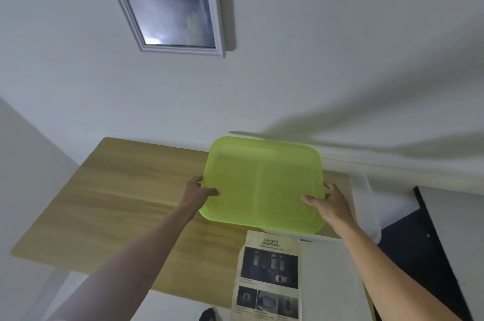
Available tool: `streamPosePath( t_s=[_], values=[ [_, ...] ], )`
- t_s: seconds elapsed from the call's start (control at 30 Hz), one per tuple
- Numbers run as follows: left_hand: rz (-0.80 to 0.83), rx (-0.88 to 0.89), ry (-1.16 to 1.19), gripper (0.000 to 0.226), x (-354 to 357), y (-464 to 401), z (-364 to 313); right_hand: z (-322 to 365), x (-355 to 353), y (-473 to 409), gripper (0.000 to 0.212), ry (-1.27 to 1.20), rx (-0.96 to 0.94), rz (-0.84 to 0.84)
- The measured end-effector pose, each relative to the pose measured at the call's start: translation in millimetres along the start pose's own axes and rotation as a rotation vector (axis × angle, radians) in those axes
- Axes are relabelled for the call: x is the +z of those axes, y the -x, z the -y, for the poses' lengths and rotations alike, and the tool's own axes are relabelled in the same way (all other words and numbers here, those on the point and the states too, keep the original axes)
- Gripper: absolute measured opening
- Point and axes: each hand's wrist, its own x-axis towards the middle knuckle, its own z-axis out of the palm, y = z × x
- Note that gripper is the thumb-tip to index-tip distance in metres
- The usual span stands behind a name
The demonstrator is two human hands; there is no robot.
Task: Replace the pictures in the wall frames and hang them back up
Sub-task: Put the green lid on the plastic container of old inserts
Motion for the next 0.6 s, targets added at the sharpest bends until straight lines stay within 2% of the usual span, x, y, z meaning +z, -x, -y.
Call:
streamPosePath(
  t_s=[0.2,0.33,0.5,0.6],
  values=[
    [-0.059,-0.017,-0.019,0.074,-90.1,-20.1,21.7,43.4,89.7,18.8,0.079,0.052,-0.02,0.055],
    [-0.081,-0.059,-0.047,0.075,-139.0,-41.9,34.1,60.1,143.2,26.5,0.097,0.16,-0.003,0.081],
    [-0.096,-0.086,-0.1,0.081,-172.1,-71.1,48.5,73.2,194.2,34.3,0.096,0.331,0.031,0.09],
    [-0.067,-0.111,-0.142,0.078,-177.6,-87.1,59.3,74.1,215.5,33.2,0.093,0.401,0.039,0.09]
  ],
)
